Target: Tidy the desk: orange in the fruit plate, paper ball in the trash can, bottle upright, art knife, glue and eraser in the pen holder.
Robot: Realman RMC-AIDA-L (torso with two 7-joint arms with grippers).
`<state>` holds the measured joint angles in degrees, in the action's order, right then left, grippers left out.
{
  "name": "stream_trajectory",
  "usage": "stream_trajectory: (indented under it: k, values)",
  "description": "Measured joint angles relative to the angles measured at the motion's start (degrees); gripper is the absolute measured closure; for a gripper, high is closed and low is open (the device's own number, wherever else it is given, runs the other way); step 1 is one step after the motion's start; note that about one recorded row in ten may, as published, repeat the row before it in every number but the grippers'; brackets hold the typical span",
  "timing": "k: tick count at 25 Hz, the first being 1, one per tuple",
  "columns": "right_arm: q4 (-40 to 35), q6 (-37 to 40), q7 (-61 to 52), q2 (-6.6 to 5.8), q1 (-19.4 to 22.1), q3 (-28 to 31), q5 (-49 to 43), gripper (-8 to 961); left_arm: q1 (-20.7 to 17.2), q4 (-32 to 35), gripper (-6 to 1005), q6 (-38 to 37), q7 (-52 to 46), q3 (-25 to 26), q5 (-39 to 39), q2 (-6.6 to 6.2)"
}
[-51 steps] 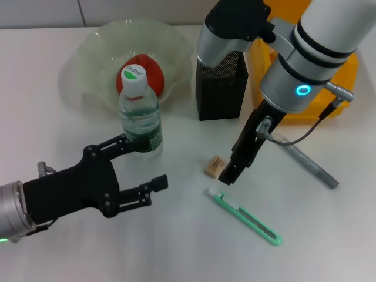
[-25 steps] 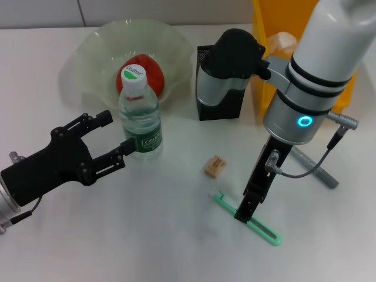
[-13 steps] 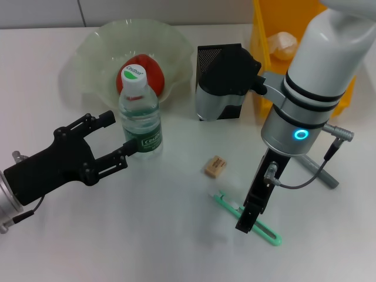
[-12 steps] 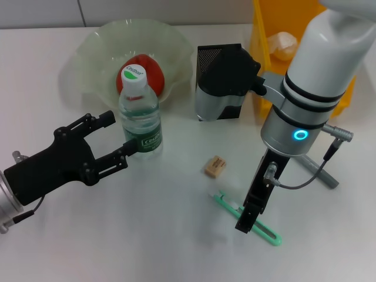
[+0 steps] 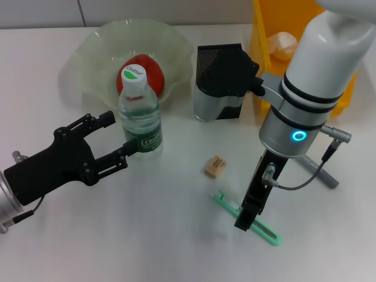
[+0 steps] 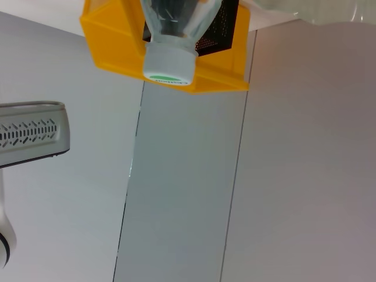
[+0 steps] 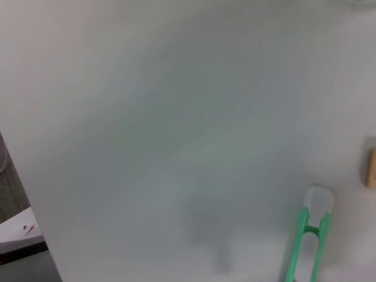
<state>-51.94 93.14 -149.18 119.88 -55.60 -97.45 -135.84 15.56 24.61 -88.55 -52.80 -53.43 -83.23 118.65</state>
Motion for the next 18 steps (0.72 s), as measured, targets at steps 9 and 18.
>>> stream_trajectory:
  k: [9, 18]
  values:
    - [1.53, -1.13, -0.41, 0.0, -0.22, -0.03, 0.06, 373, 0.0, 0.0, 204, 0.45, 0.07, 0.25, 0.1, -0.09]
    - [2.41, -2.69, -0.52, 0.0, -0.21, -0.02, 0.09, 405, 0.16, 0.0, 204, 1.37, 0.07, 0.11, 0.08, -0.09]
